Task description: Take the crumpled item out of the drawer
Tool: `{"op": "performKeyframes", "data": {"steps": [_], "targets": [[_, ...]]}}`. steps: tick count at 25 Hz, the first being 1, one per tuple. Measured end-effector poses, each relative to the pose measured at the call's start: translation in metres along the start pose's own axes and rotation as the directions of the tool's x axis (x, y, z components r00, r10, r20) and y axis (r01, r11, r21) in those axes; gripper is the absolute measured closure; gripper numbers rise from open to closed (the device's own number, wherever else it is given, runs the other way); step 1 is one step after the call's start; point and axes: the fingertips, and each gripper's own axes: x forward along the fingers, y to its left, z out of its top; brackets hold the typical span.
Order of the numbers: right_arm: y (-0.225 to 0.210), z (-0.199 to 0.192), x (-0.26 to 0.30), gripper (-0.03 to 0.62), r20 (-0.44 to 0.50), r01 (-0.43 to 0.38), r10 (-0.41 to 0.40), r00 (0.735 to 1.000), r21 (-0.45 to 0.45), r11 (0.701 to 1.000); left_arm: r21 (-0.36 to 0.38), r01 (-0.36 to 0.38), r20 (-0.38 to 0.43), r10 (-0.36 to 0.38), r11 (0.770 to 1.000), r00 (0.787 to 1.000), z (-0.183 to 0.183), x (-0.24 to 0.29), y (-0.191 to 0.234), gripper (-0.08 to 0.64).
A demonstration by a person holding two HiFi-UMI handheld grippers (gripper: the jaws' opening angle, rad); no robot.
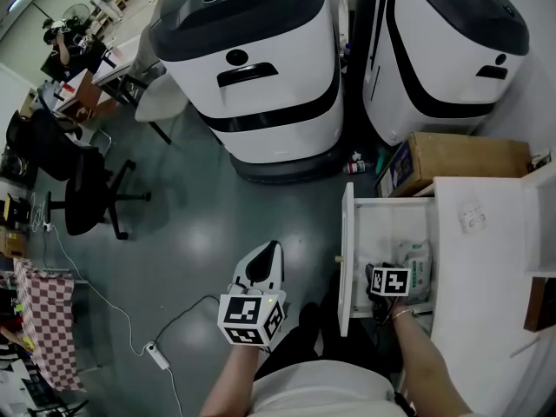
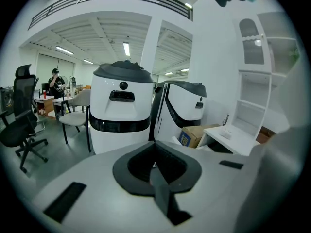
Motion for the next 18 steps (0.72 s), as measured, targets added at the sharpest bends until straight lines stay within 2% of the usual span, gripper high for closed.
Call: {"op": "performKeyframes", "data": {"steps": [9,18], "targets": [[0.0005,0.001,0.0109,0.405,-0.021,0.03,-0.03,0.999,-0.033,0.999,-0.004,-0.015,-0.021,0.015,1.0,1.0,-0.0077,0.0059,0.0005,0.566],[0.004,-0.0006,0.0083,0.468,-0.009,0.031,-0.031,0.999,-0.053,0.998,-0.001,-0.007,-0.02,0.007,1.0,1.0,-0.0074,0.0067,-0.0033,0.566]]}}
